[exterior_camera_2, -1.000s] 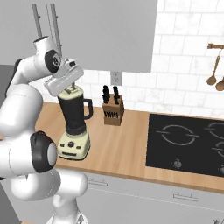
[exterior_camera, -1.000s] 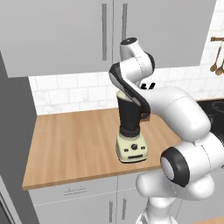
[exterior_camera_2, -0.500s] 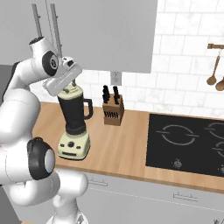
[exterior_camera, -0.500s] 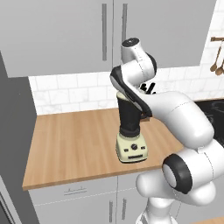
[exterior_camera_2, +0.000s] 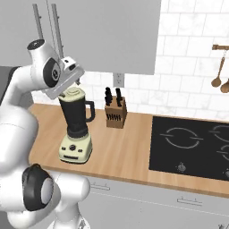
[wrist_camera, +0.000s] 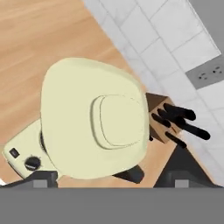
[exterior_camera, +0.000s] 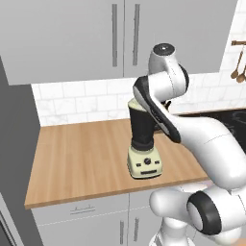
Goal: Close the lid blender by securely placing the lid on top.
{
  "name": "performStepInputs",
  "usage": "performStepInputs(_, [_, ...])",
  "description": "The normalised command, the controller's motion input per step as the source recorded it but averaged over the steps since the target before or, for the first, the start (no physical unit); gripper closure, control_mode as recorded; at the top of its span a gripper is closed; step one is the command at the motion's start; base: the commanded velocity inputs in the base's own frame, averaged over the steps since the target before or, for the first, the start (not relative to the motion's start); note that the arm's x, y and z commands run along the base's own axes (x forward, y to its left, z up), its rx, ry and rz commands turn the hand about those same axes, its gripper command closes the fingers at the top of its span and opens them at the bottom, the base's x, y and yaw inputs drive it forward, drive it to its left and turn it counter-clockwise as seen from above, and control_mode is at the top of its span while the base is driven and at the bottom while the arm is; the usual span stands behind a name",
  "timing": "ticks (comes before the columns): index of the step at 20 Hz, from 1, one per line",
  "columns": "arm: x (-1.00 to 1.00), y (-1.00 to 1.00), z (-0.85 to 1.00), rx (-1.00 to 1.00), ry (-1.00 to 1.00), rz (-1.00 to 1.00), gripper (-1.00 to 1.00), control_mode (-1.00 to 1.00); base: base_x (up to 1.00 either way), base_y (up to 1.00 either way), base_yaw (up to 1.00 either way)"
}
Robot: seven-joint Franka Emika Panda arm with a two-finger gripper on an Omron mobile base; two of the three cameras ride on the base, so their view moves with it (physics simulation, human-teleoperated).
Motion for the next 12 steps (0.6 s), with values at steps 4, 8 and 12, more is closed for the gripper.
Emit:
performStepInputs(4, [-1.00,-1.00,0.00,0.34,-0.32,0.00,-1.00,-1.00,0.00,0.00,0.00])
performStepInputs(8, [-1.00,-1.00,-0.13,0.33,-0.33,0.00,-1.00,-1.00,0.00,0.00,0.00])
performStepInputs(12, [-1.00,-1.00,-0.23,0.31,-0.33,0.01,-1.00,-1.00,0.00,0.00,0.00])
